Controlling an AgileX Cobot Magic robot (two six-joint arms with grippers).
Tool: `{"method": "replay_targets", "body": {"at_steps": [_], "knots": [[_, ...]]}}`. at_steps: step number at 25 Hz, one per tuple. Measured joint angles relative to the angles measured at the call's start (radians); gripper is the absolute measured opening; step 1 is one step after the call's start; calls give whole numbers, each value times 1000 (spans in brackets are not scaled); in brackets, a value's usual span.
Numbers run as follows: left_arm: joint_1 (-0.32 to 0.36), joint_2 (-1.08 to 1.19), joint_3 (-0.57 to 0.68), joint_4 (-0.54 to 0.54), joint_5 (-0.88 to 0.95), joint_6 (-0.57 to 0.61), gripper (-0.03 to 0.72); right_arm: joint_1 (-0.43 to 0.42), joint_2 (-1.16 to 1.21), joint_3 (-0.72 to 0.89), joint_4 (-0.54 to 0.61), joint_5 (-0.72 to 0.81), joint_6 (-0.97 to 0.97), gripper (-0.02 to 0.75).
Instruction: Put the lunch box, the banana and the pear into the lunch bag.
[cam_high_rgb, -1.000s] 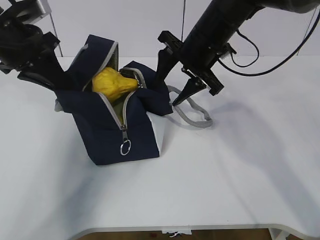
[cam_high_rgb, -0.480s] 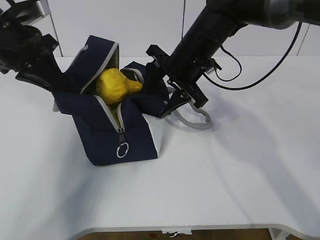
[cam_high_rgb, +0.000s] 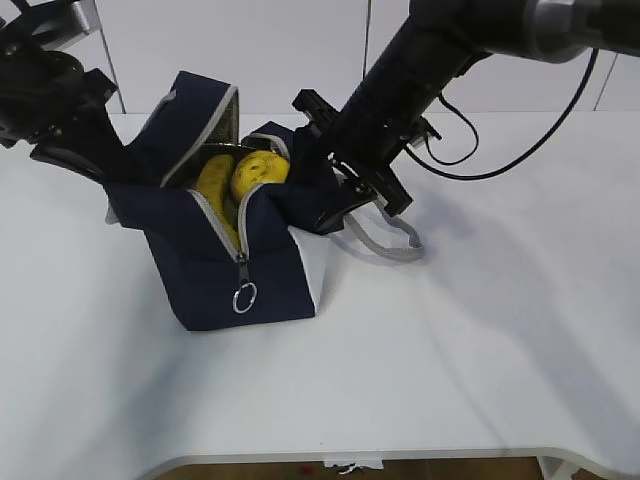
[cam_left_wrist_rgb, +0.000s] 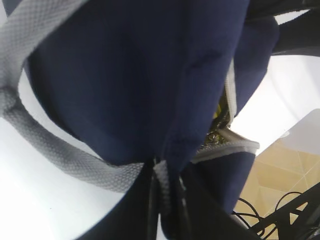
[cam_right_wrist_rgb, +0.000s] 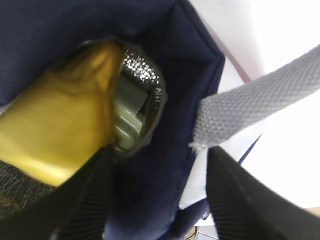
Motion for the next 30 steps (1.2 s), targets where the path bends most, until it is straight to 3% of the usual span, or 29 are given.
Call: {"method": "replay_targets", "body": {"at_steps": [8, 16, 22, 30], "knots": [[0, 0, 0, 0, 0, 0, 13, 1, 0, 0, -56, -1, -7, 211], [0, 0, 0, 0, 0, 0, 13, 4, 0, -18, -177, 7, -156, 68], [0, 0, 0, -27, 0, 0, 13, 8, -2, -101, -275, 46, -314, 45], [0, 0, 0, -170, -4, 0, 13, 8, -2, -204, -335, 70, -468, 43]]}}
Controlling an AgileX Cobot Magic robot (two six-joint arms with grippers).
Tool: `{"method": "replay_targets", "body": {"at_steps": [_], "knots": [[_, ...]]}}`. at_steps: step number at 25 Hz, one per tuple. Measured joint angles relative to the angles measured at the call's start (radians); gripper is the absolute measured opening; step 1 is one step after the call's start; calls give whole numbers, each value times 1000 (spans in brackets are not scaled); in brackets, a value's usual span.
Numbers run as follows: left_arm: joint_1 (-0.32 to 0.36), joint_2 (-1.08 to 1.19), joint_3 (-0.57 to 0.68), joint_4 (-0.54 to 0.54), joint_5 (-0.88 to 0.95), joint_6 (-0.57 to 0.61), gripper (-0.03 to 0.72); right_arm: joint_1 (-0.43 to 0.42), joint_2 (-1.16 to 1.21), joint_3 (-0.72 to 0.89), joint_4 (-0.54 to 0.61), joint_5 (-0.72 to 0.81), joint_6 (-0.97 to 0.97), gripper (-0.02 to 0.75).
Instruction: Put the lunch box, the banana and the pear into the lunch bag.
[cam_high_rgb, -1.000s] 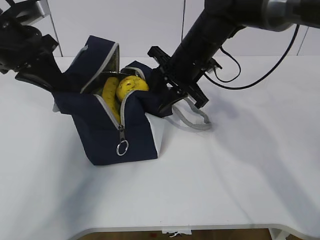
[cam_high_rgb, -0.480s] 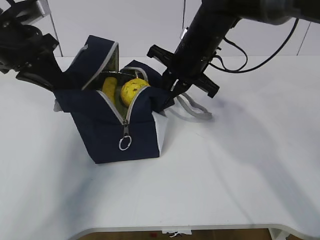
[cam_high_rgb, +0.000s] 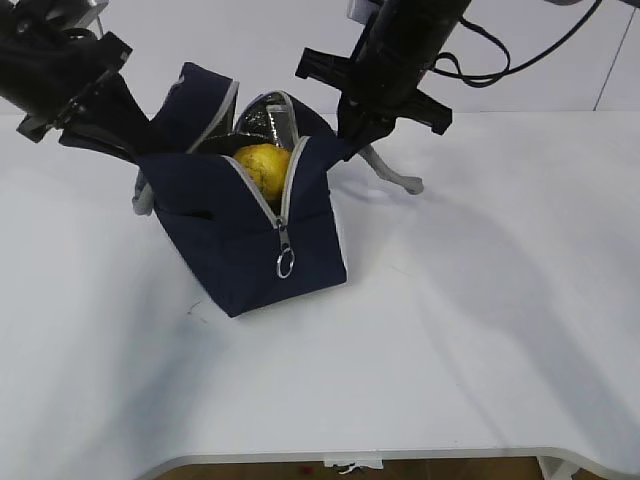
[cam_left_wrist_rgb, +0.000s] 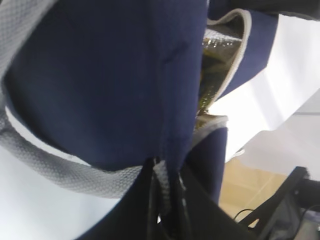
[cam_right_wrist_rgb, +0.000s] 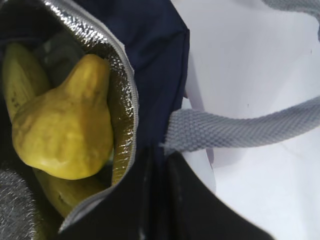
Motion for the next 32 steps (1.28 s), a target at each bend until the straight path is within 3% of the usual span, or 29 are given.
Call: {"method": "replay_targets", "body": {"at_steps": [25, 30, 31, 32], "knots": [[0, 0, 0, -44, -4, -6, 13, 55, -80, -59, -59, 8, -362, 41], [0, 0, 0, -88, -4, -10, 13, 55, -99, -59, -31, -9, -389, 41], [0, 0, 0, -185, -4, -10, 13, 55, -104, -59, -29, -14, -392, 41], [0, 0, 0, -192, -4, -10, 13, 55, -108, -59, -26, -14, -393, 41]]}}
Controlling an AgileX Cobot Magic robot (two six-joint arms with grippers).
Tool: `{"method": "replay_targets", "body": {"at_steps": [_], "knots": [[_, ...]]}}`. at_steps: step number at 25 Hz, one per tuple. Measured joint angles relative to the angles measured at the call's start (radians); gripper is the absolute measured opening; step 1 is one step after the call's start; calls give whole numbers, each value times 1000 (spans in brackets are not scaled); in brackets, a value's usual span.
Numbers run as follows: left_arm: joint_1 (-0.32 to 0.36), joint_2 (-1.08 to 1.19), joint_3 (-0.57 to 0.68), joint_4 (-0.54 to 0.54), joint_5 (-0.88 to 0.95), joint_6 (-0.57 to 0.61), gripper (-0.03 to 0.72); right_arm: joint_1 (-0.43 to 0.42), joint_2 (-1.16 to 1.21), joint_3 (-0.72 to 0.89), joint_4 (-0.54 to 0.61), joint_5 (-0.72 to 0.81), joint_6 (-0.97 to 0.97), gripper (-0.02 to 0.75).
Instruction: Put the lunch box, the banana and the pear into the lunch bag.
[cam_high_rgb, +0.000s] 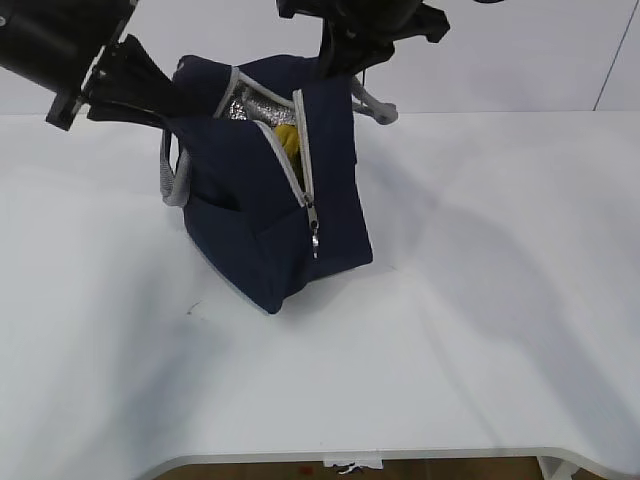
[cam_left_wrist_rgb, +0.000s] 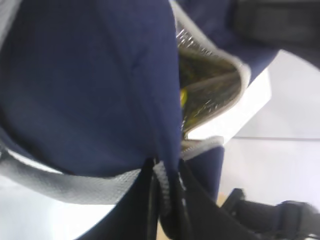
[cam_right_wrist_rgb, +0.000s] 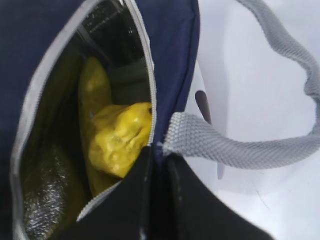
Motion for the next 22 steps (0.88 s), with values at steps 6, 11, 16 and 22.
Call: {"method": "replay_targets", "body": {"at_steps": [6, 11, 16, 22], "knots": [[0, 0, 0, -90, -93, 7, 13, 0, -31, 0, 4, 2, -9, 39], [-29, 0, 0, -146, -148, 9, 13, 0, -36, 0, 4, 8, -37, 38], [-123, 8, 0, -153, -206, 9, 13, 0, -41, 0, -8, 29, -60, 38], [-131, 12, 0, -150, -257, 11, 13, 0, -54, 0, -23, 37, -62, 37]]}}
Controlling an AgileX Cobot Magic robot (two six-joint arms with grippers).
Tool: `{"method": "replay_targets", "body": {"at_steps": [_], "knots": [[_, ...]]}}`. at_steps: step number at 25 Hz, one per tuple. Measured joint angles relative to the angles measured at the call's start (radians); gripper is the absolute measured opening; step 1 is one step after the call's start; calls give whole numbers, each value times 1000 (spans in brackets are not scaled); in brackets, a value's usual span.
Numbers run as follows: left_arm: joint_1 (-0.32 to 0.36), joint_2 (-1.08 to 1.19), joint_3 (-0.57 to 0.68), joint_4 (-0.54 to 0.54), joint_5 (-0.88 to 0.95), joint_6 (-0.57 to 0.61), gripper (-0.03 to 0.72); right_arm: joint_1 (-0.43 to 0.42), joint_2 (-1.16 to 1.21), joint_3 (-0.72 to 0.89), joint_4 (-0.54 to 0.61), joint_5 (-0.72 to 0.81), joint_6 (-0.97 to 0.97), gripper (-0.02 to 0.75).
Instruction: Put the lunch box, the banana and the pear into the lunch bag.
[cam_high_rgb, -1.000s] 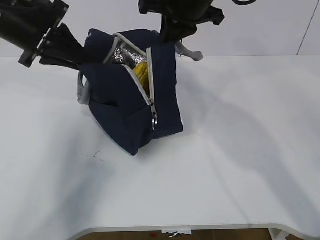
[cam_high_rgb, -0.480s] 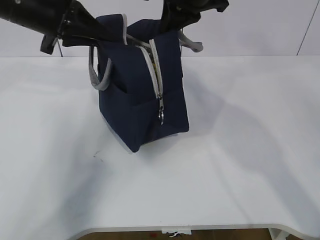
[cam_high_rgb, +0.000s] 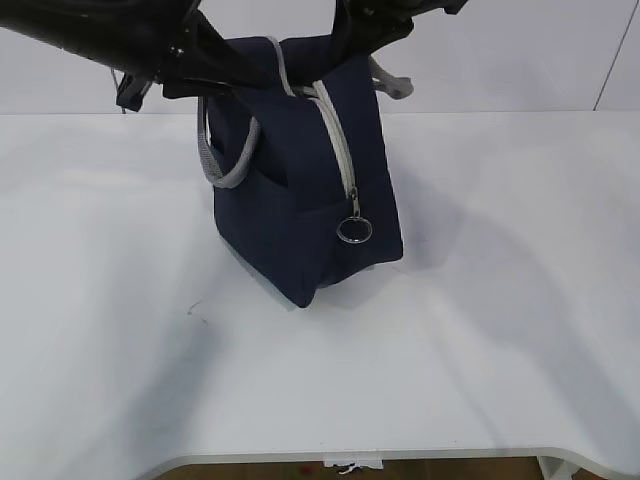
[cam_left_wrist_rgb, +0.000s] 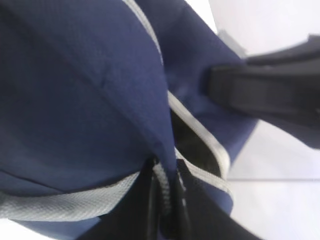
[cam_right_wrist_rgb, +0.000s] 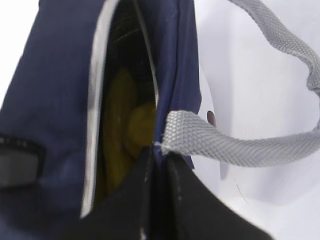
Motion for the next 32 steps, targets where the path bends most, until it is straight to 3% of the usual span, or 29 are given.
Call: {"method": "replay_targets", "body": {"at_steps": [9, 12, 14, 16, 19, 23, 26, 32], "knots": [[-19, 0, 0, 5, -45, 0, 25, 0, -2, 0, 2, 2, -16, 37], [-19, 0, 0, 7, -48, 0, 97, 0, -2, 0, 4, 3, -18, 38], [-19, 0, 0, 7, -48, 0, 229, 0, -2, 0, 6, 6, -18, 49], [-19, 0, 0, 7, -43, 0, 309, 0, -2, 0, 10, 6, -18, 90], [-19, 0, 0, 7, -1, 0, 382, 0, -5, 0, 15, 10, -18, 225], [-11, 0, 0, 33, 63, -2, 400, 0, -15, 0, 20, 10, -18, 452], [2, 0, 0, 78, 119, -23, 402, 0, -34, 0, 21, 10, -18, 496], [38, -14, 0, 85, 196, -28, 403, 0, -102, 7, 18, 6, -29, 506]]}}
